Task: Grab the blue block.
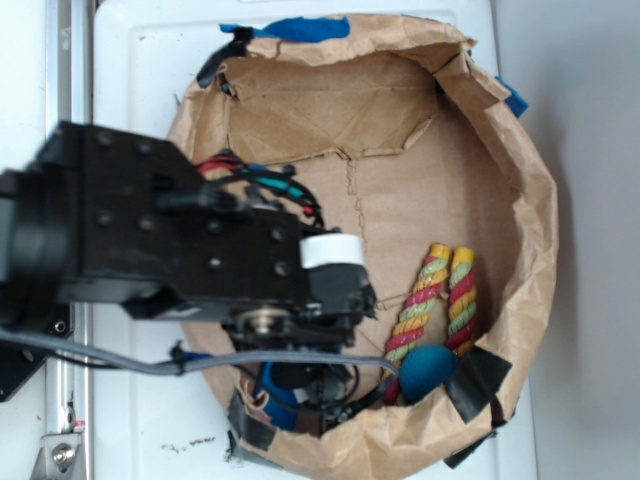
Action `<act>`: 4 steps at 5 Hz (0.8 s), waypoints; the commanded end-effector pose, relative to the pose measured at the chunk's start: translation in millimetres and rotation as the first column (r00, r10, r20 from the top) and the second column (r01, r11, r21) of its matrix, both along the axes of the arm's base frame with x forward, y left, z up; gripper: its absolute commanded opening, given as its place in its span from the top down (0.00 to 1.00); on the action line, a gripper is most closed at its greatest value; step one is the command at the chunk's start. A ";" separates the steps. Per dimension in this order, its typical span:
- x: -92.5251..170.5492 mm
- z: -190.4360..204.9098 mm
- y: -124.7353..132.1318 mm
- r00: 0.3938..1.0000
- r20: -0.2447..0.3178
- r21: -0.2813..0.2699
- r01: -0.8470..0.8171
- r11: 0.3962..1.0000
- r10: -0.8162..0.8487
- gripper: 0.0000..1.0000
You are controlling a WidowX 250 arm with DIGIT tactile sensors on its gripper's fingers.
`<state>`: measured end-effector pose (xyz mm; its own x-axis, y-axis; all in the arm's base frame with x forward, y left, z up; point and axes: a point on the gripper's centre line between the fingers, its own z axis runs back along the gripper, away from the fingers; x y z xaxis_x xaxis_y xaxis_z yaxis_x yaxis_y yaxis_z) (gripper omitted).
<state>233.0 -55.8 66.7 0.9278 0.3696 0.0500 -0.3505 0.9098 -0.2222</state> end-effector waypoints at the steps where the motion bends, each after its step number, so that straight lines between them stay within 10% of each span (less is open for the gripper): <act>1: -13.2 6.9 5.0 0.987 0.058 -0.035 -0.146 0.989 0.148 0.00; 4: -14.4 -1.4 -5.6 0.964 0.059 -0.026 -0.257 0.966 0.258 0.00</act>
